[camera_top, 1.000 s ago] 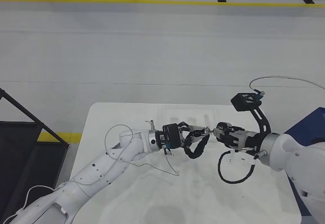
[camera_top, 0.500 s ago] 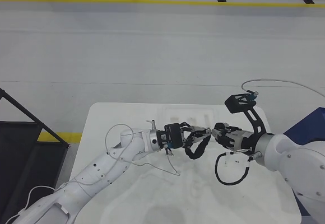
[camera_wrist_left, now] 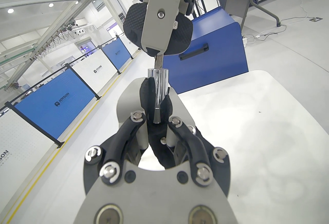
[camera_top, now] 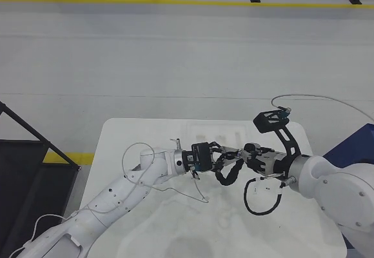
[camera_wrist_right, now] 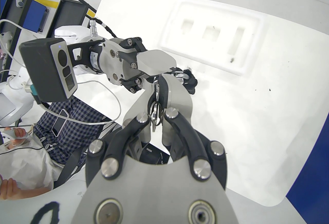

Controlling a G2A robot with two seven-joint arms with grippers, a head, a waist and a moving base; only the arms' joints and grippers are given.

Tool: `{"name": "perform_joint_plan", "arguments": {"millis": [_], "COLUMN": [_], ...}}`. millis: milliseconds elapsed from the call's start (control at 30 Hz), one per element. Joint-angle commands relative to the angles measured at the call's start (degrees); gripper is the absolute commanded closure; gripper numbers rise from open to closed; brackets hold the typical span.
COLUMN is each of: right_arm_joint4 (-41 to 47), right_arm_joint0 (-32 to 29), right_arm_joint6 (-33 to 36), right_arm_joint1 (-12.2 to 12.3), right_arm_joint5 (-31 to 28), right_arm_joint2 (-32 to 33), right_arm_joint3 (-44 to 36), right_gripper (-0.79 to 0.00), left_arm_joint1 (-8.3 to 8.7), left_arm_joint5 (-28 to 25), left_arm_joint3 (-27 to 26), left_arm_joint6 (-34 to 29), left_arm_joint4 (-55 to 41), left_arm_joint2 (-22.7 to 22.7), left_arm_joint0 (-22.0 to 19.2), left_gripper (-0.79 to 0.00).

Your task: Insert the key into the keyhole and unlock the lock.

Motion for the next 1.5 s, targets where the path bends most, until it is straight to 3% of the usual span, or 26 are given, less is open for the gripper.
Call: {"name": "perform_joint_plan", "arguments": {"millis": [0, 333, 367, 400, 433, 633, 900, 1067, 1300, 1467], "right_arm_joint4": [-0.52, -1.17, -0.94, -0.65, -0.36, 1.38, 4.32, 5.20, 4.81, 5.32], "right_arm_joint0": [0.11, 1.18, 1.29, 1.43, 1.59, 3.44, 2.86, 0.32, -3.11, -3.78], "right_arm_joint6": [0.02, -0.11, -0.41, -0.69, -0.92, -1.50, -1.98, -3.31, 1.06, 1.02], "right_arm_joint1": [0.15, 0.66, 0.67, 0.68, 0.69, 0.67, 1.10, 1.59, 2.42, 2.46], "right_arm_joint5": [-0.02, 0.11, 0.41, 0.69, 0.93, 0.14, -17.17, -25.84, -34.54, -36.11], "right_arm_joint2": [-0.25, -2.08, -2.15, -2.18, -2.18, -0.75, 1.60, 4.11, 5.80, 5.44], "right_arm_joint3": [0.24, 0.80, 0.88, 0.91, 0.93, 0.02, 2.30, 2.84, 3.40, 3.84], "right_gripper": [0.000, 0.000, -0.206, -0.591, -0.785, -0.785, -0.785, -0.785, -0.785, -0.785], "left_arm_joint1": [-0.12, -0.65, -0.70, -0.75, -0.80, -1.22, -1.53, -1.34, -0.32, 0.68], "left_arm_joint5": [-0.50, -1.60, -1.78, -1.93, -2.20, -6.21, -19.31, -26.88, -27.21, -27.21], "left_arm_joint3": [0.03, 0.41, 0.49, 0.66, 0.84, 2.85, 5.37, 6.92, 7.98, 8.41], "left_arm_joint6": [-0.22, -0.47, -0.42, -0.41, -0.40, -0.95, -5.23, -11.22, -19.76, -23.92], "left_arm_joint4": [0.13, 0.21, 0.14, -0.06, -0.30, -4.44, -14.23, -20.76, -30.25, -36.02], "left_arm_joint2": [-0.03, -0.36, -0.39, -0.45, -0.49, -0.80, -2.08, -3.39, 0.22, 2.23], "left_arm_joint0": [-0.08, -0.07, -0.05, -0.01, 0.03, -0.03, -2.47, -3.86, -6.85, -9.54], "left_gripper": [0.000, 0.000, 0.000, 0.000, 0.000, 0.000, 0.000, 0.000, 0.000, 0.000]}}
